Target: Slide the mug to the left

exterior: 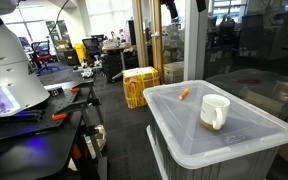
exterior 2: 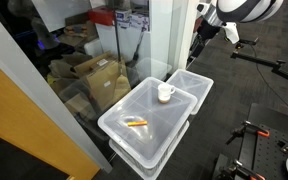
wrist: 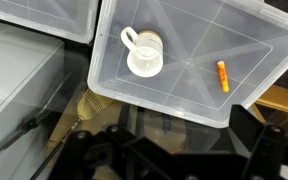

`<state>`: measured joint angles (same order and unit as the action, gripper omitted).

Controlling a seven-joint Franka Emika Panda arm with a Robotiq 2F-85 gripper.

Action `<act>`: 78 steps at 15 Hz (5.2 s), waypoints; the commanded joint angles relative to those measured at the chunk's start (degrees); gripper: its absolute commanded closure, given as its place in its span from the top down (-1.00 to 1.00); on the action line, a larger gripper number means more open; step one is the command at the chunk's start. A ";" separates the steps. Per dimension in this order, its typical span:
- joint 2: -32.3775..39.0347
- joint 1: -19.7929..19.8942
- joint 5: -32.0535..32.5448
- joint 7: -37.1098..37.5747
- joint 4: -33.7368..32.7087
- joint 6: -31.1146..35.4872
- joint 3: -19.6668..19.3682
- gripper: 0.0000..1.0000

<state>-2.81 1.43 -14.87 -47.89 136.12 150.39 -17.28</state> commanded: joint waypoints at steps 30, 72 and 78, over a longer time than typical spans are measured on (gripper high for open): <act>17.73 11.24 0.02 3.81 -8.75 4.41 14.89 1.00; 51.49 17.77 12.08 3.64 -36.52 -0.92 22.57 1.00; 54.98 17.35 13.29 3.99 -40.61 -1.94 22.30 0.98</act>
<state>50.22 18.96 -3.00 -44.77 99.19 151.24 5.15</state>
